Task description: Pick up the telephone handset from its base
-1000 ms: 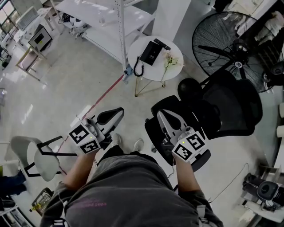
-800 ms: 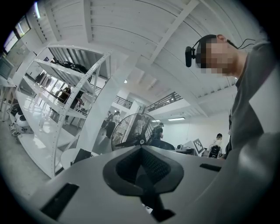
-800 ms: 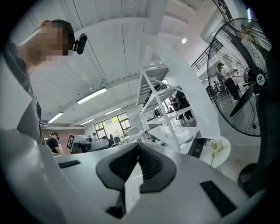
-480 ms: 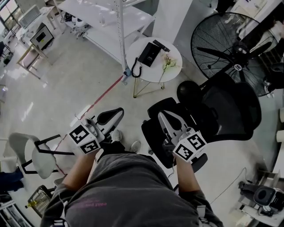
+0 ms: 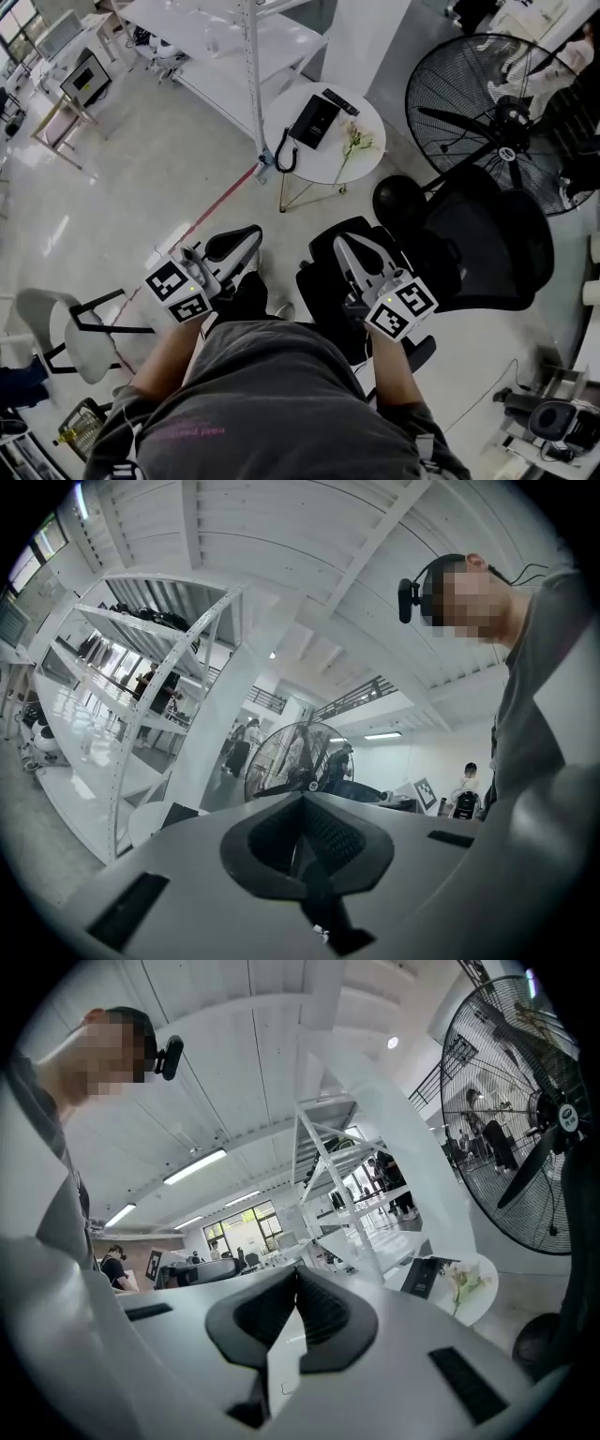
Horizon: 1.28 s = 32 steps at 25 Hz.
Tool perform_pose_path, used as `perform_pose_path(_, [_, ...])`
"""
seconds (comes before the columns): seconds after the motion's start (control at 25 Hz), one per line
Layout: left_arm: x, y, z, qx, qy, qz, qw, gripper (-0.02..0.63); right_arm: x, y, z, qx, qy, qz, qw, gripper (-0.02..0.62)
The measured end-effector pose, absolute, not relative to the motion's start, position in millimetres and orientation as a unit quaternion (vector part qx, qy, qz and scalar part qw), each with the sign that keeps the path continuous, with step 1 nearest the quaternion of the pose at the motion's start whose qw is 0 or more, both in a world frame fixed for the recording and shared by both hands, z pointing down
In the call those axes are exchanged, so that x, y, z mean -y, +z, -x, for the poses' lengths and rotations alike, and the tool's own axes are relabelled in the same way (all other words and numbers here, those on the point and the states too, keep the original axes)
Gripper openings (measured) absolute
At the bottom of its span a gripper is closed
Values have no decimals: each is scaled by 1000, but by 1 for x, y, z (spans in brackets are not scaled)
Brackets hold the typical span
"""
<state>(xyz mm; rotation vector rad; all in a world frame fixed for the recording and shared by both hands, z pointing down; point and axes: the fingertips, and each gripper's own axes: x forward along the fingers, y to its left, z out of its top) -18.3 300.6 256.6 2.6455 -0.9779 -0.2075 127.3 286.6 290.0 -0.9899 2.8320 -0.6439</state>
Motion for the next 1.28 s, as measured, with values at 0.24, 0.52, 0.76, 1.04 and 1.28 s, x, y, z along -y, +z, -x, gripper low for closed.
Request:
perform_pose_path(0.24, [-256,260,27,334,-71,-926,160,14,-246,296,-119,-919,-215,329,32,20])
perform_pose_path(0.52, [-180,272,57,321,-62,-928,177,14,-177,306,-86,-913,-229,337,29,20])
perform_pose_path(0.76, [-111,277,87,302,-55,-932,194,14,-115,311,-52,-904,-244,349,21,20])
perform_pose_path(1.04, [-34,276,118,273,-49,-936,217,14,-44,304,-14,-893,-258,368,7,20])
perform_pose_path(1.28, [28,278,134,252,-46,-939,227,14,11,305,4,-882,-266,388,2,20])
